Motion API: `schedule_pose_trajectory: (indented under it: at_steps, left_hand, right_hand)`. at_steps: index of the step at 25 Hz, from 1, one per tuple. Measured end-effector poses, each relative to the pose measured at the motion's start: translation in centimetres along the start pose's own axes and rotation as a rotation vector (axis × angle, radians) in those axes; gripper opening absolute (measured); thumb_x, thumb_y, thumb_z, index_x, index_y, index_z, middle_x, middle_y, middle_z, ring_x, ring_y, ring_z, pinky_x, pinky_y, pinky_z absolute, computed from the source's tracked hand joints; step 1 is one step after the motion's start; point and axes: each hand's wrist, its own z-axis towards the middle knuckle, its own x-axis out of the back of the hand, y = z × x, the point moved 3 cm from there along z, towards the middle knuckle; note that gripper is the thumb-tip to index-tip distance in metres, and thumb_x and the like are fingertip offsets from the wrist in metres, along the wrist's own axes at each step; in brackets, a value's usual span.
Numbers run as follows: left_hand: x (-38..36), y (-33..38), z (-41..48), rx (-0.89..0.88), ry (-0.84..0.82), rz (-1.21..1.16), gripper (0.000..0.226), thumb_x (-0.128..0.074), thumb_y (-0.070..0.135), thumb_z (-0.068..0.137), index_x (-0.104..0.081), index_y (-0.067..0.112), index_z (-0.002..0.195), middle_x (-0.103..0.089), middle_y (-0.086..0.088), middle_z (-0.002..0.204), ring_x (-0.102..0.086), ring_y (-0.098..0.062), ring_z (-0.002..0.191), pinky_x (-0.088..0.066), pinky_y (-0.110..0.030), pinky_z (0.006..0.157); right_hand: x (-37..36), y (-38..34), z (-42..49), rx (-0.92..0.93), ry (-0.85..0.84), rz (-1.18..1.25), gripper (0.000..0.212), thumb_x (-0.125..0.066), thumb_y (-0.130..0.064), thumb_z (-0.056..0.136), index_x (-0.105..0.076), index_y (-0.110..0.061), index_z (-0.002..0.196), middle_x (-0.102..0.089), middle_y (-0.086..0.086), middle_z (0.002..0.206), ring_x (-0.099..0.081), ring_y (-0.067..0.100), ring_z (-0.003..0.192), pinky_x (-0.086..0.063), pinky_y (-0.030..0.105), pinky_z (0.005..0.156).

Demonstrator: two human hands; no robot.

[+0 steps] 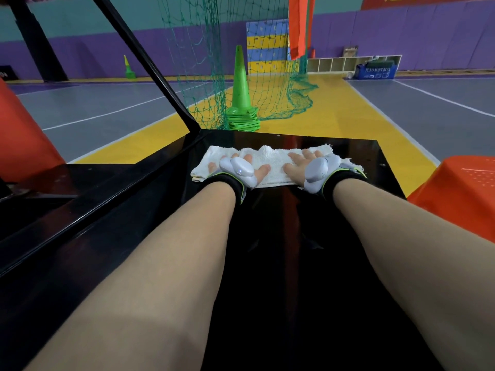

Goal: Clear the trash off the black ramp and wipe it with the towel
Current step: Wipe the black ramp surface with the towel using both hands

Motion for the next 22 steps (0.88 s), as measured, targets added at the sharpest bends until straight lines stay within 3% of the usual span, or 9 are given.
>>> schedule_pose_trajectory:
  at_steps: [3, 8, 12, 16, 20, 22]
  left_hand:
    - [0.1, 0.0, -1.2, 0.002, -0.016, 0.021, 0.124, -0.004, 0.091, 0.039, -0.011, 0.035, 0.149, -0.009, 0.001, 0.159, -0.005, -0.027, 0.144, -0.002, -0.052, 0.114]
    - [-0.1, -0.1, -3.5, 0.015, -0.041, -0.008, 0.119, -0.007, 0.089, 0.044, -0.009, 0.034, 0.149, -0.005, 0.0, 0.16, 0.001, -0.03, 0.145, 0.0, -0.053, 0.114]
    - [-0.4, -0.3, -5.6, 0.027, -0.065, 0.0, 0.122, -0.004, 0.089, 0.042, -0.007, 0.032, 0.15, -0.003, 0.001, 0.16, 0.003, -0.028, 0.145, 0.0, -0.051, 0.114]
    - [-0.1, -0.6, -8.1, -0.003, -0.055, 0.064, 0.103, -0.01, 0.086, 0.064, -0.007, 0.029, 0.15, -0.004, -0.003, 0.16, 0.001, -0.029, 0.145, -0.002, -0.05, 0.114]
    - [0.4, -0.9, -11.7, -0.028, -0.015, 0.107, 0.091, -0.011, 0.083, 0.073, -0.008, 0.033, 0.149, -0.007, 0.001, 0.159, -0.002, -0.028, 0.144, -0.003, -0.051, 0.114]
    - [0.7, -1.0, -13.7, -0.019, -0.006, 0.118, 0.088, -0.011, 0.083, 0.074, -0.009, 0.035, 0.149, -0.006, 0.003, 0.159, -0.001, -0.025, 0.145, -0.001, -0.051, 0.112]
  right_hand:
    - [0.1, -0.3, -1.3, 0.028, -0.01, -0.082, 0.053, -0.022, -0.052, 0.094, -0.008, -0.048, 0.146, -0.005, -0.014, 0.159, 0.001, 0.023, 0.147, -0.006, 0.053, 0.112]
    - [-0.4, -0.1, -3.5, -0.034, -0.049, 0.077, 0.06, -0.021, -0.056, 0.09, -0.01, -0.044, 0.148, -0.009, -0.011, 0.16, -0.004, 0.023, 0.147, -0.006, 0.049, 0.112]
    - [-0.5, -0.3, -5.9, -0.005, -0.041, -0.03, 0.057, -0.019, -0.052, 0.091, -0.01, -0.046, 0.147, -0.006, -0.007, 0.161, -0.001, 0.026, 0.147, -0.003, 0.051, 0.113]
    - [-0.8, -0.3, -8.1, 0.04, -0.022, 0.274, 0.065, -0.028, -0.055, 0.09, -0.015, -0.035, 0.15, -0.007, 0.009, 0.16, -0.005, 0.037, 0.145, -0.004, 0.057, 0.113]
    - [-1.4, -0.2, -11.0, 0.111, 0.009, -0.057, 0.066, -0.02, -0.054, 0.084, -0.006, -0.038, 0.147, 0.003, 0.005, 0.16, 0.002, 0.035, 0.145, 0.002, 0.056, 0.113]
    - [-1.6, -0.3, -12.4, 0.127, 0.059, -0.058, 0.06, -0.023, -0.052, 0.087, -0.005, -0.041, 0.144, 0.0, 0.001, 0.16, 0.0, 0.033, 0.145, 0.001, 0.056, 0.112]
